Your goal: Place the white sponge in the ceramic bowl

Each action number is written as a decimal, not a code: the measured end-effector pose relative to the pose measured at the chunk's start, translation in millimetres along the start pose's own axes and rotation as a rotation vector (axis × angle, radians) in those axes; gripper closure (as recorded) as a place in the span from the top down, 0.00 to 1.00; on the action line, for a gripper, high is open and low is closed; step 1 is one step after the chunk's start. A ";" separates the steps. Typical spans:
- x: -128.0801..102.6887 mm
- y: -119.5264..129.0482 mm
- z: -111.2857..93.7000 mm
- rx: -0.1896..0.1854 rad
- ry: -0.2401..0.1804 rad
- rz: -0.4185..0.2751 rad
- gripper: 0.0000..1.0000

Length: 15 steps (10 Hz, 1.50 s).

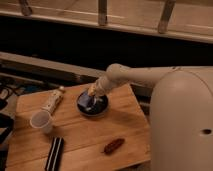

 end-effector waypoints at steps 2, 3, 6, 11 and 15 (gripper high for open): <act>-1.2 2.1 1.4 -0.007 -0.008 0.008 0.18; -7.6 -0.8 -1.3 -0.008 -0.028 0.033 0.28; -22.4 -16.0 -8.2 -0.005 -0.077 0.101 0.54; -13.5 -8.9 5.6 -0.003 -0.059 0.064 0.26; -10.6 -6.1 14.5 -0.001 -0.052 0.046 0.05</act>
